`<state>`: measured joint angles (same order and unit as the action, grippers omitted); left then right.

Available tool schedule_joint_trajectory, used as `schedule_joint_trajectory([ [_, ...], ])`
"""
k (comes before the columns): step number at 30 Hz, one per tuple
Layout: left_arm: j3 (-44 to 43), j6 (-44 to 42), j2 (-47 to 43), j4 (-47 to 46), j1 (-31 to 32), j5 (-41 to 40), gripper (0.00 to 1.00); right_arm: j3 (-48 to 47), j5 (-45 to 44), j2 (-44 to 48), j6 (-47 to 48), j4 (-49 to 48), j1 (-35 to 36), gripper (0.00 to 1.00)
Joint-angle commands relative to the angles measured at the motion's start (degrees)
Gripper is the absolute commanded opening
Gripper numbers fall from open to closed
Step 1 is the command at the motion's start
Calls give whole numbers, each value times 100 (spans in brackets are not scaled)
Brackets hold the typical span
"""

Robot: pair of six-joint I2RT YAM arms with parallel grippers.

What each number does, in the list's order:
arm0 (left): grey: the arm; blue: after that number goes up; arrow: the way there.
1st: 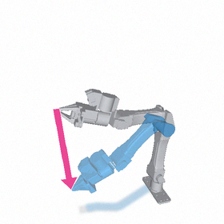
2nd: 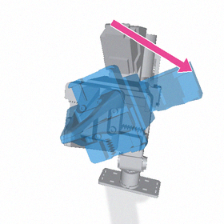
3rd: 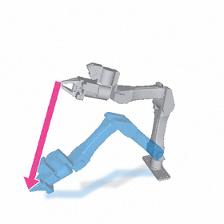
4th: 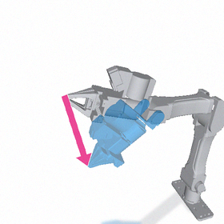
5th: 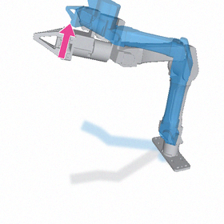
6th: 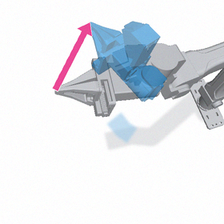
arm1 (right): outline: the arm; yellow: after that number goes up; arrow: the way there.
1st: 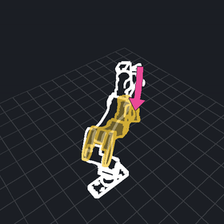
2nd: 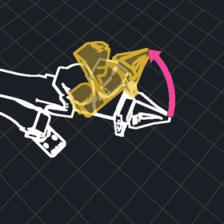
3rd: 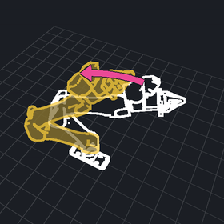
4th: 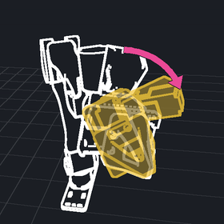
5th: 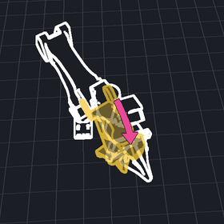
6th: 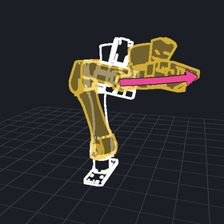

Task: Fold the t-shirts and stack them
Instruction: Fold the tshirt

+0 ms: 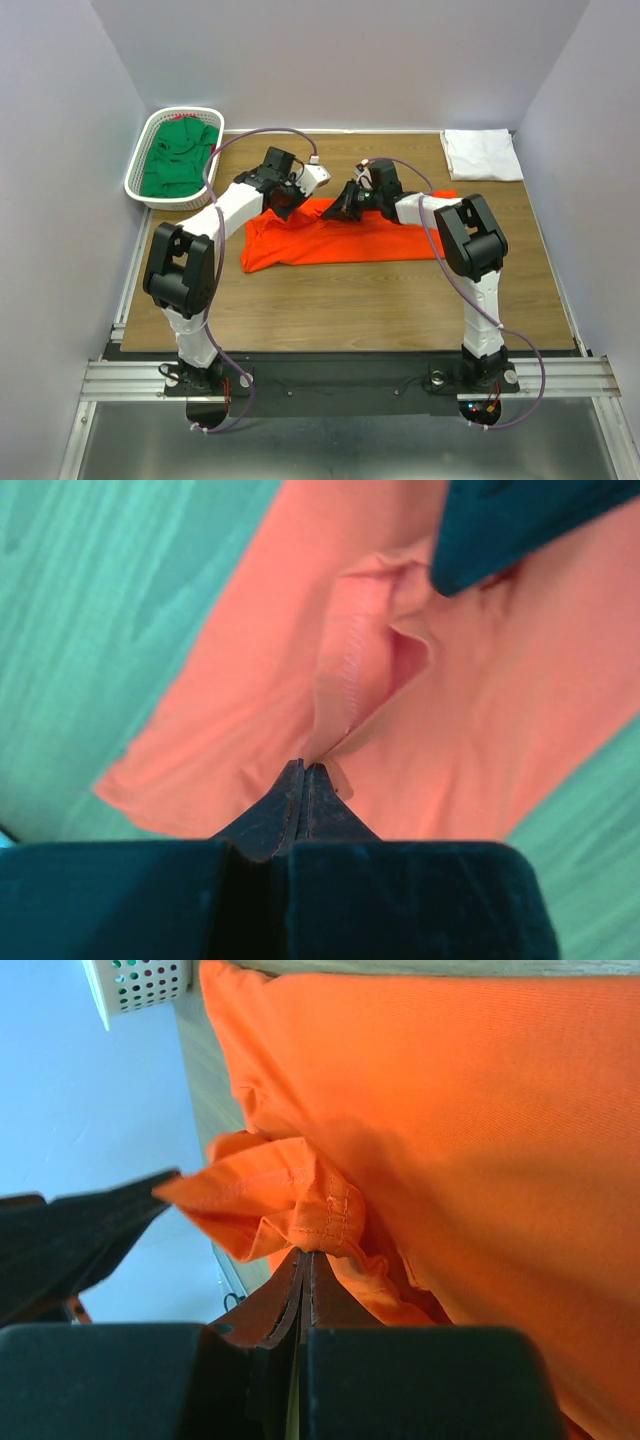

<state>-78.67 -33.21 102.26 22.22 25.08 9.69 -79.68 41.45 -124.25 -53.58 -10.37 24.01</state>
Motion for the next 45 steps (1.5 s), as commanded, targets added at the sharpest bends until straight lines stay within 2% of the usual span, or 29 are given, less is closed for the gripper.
schedule_joint_trajectory([
  [1,-428,-484,329,230,-117,-64,0,40,100,6,23,-343,-37,1],
  [6,-737,-660,699,345,-258,-82,0,32,47,-3,67,-352,-37,2],
  [13,-991,-669,953,-7,-434,-73,0,31,12,-12,94,-352,-46,3],
  [19,-1369,-748,1261,-112,-434,41,0,110,-32,75,102,-343,-54,10],
  [21,-1466,-774,1340,-69,-443,76,8,154,-58,120,120,-343,-89,21],
  [22,-1545,-835,1393,19,-434,103,17,181,-76,198,129,-334,-150,33],
  [23,-1580,-827,1402,54,-434,103,31,198,-67,242,146,-325,-194,38],
  [24,-1598,-810,1402,63,-451,94,34,233,-58,313,233,-308,-256,40],
  [25,-1616,-740,1359,72,-486,85,37,242,-50,383,286,-195,-404,48],
  [26,-1616,-696,1315,90,-521,129,42,260,-6,558,365,-124,-502,52],
  [29,-1599,-538,1104,169,-732,164,47,225,100,874,874,403,-871,56],
  [30,-1581,-433,1025,195,-776,243,49,233,178,1067,1015,526,-959,56],
  [32,-1424,-196,744,222,-864,374,50,146,267,1322,1916,1184,-1161,56],
  [33,-1344,-125,630,222,-865,454,50,102,267,1411,1922,1474,-1223,55],
  [36,-888,296,164,344,-873,944,50,101,75,1709,3480,2868,-1477,49],
  [39,-431,578,31,415,-865,1482,50,198,-216,1807,4606,3680,-1662,43],
  [40,-177,666,-30,398,-865,1578,50,259,-321,1842,4829,4118,-1785,38],
  [45,466,869,-13,108,-908,1702,49,848,-953,1878,5743,4526,-2181,33],
])
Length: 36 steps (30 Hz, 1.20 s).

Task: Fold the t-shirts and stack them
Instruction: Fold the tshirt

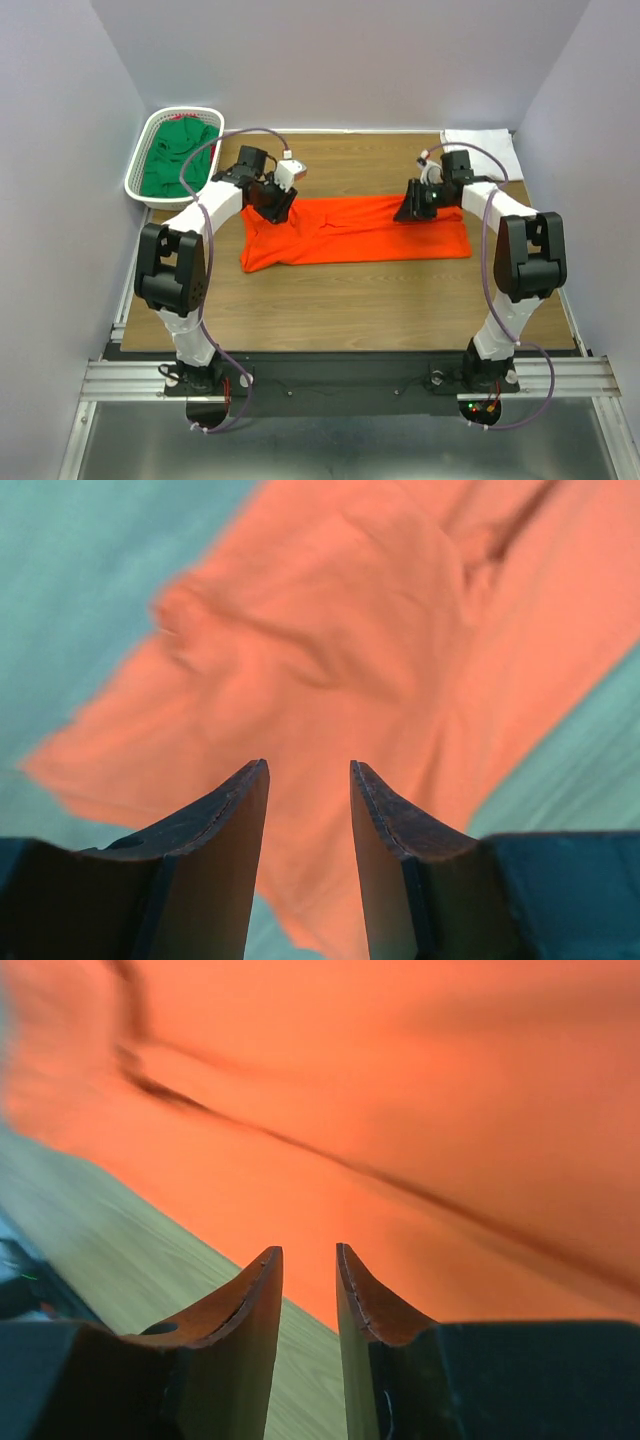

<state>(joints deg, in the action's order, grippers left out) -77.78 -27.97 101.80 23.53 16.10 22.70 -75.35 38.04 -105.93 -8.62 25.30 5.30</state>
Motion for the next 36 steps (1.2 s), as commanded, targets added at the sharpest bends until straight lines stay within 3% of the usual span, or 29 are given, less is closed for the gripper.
schedule_joint_trajectory([
  [1,456,397,129,-59,-28,393,49,433,-736,11,1310,977,-450,32],
  [9,273,266,622,-112,-397,235,48,381,-1220,-710,1653,1030,-908,30],
  [15,-764,90,666,248,-414,270,49,197,-546,-543,1724,1223,-908,33],
  [23,-1889,133,1474,266,-432,252,53,-164,-51,-271,1627,1487,-908,35],
  [36,-2470,107,2133,372,-432,507,54,-340,-183,-463,1671,1610,-908,35],
])
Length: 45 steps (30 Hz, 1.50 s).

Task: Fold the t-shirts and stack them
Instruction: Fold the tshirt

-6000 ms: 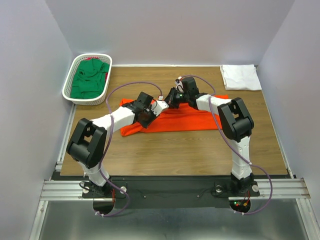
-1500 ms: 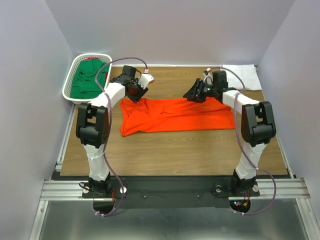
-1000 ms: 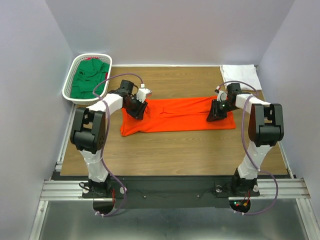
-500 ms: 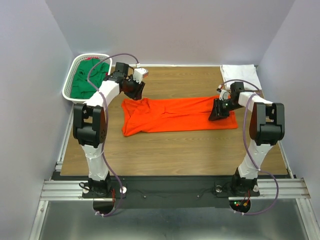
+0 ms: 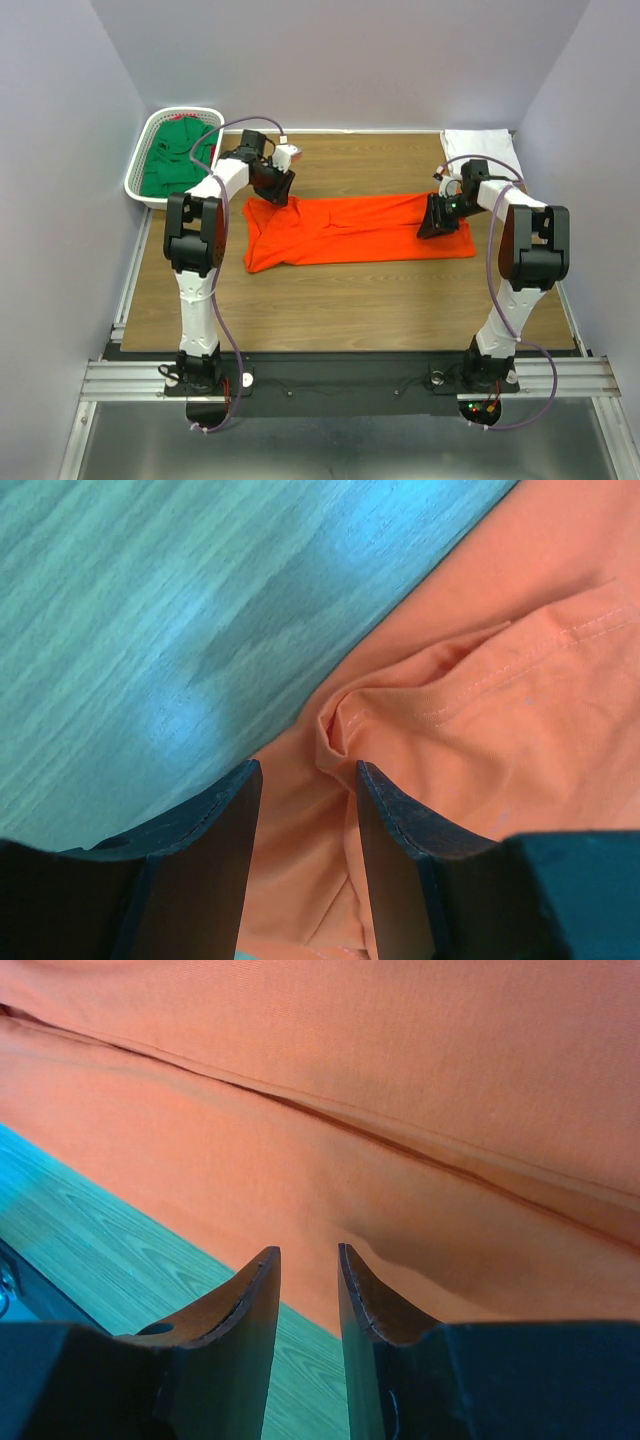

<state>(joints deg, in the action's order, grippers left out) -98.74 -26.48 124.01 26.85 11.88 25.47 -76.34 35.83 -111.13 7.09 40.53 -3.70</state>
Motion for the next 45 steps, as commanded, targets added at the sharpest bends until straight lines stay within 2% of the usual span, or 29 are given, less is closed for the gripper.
schedule_joint_trajectory([
  [1,-392,-33,-61,39,-10,247,54,-241,29,48,99,95,-7,35],
  [17,-708,-94,344,136,16,414,52,-303,-41,-128,73,104,-7,34],
  [19,-691,-94,352,110,16,414,49,-303,-33,-163,55,104,-7,34],
  [22,-708,-85,352,84,16,458,35,-303,-41,-189,55,104,-7,34],
  [23,-717,-77,318,75,16,467,25,-303,-33,-190,64,104,-7,33],
  [26,-630,-112,133,22,25,537,15,-294,-24,-190,64,104,-7,33],
  [27,-594,-120,72,-4,42,538,7,-277,-15,-198,55,113,-7,33],
  [30,-436,-225,-166,-48,60,477,0,-268,11,-198,55,104,-7,32],
  [45,1260,-841,-1528,-145,842,-200,0,-259,29,-84,99,121,-7,31],
])
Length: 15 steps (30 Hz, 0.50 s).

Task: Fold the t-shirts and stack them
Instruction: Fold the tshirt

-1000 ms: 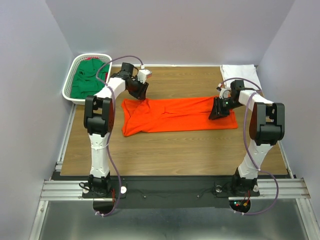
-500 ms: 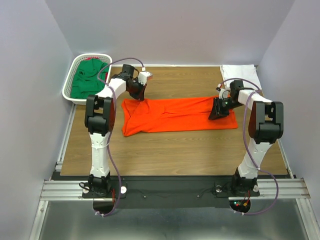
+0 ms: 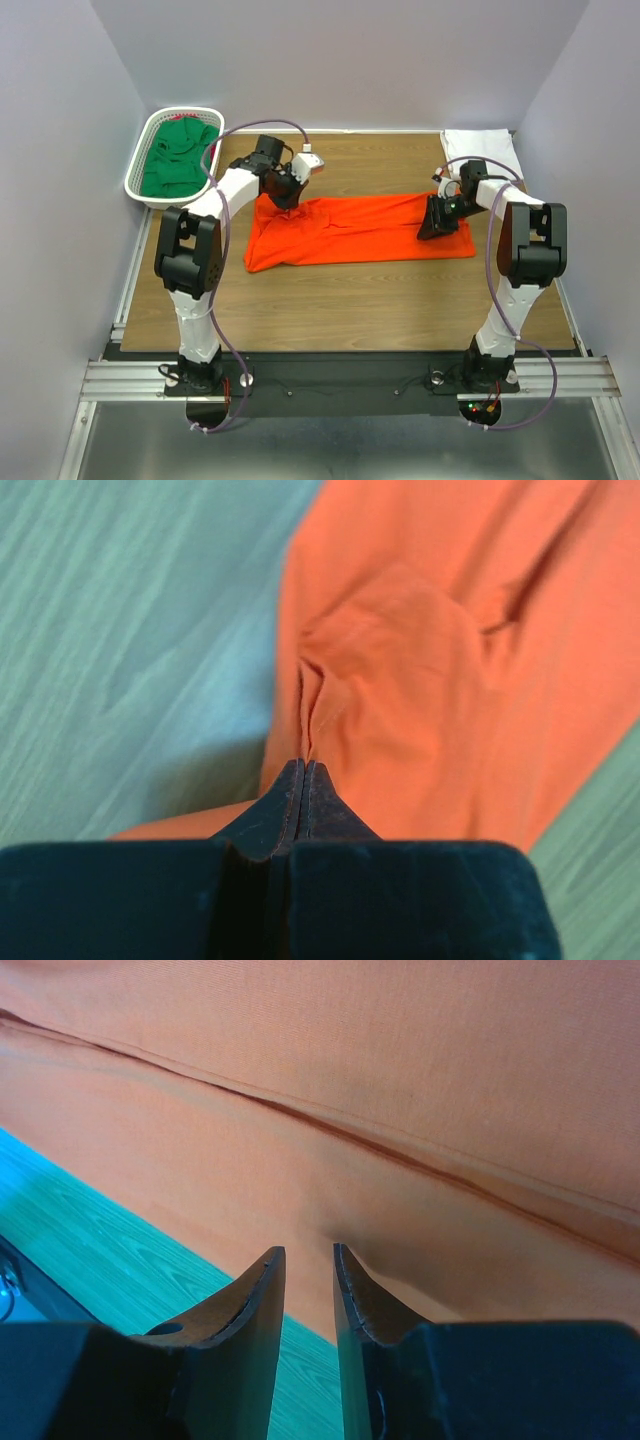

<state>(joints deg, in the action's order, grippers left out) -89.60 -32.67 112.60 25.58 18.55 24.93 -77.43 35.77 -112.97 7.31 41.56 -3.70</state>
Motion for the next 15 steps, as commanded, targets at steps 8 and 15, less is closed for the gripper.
schedule_joint_trajectory([
  [8,384,32,-213,-396,89,-568,1,-176,106,73,78,27,-7,32],
  [15,-197,138,175,-554,-211,-717,3,-150,106,64,95,45,-7,33],
])
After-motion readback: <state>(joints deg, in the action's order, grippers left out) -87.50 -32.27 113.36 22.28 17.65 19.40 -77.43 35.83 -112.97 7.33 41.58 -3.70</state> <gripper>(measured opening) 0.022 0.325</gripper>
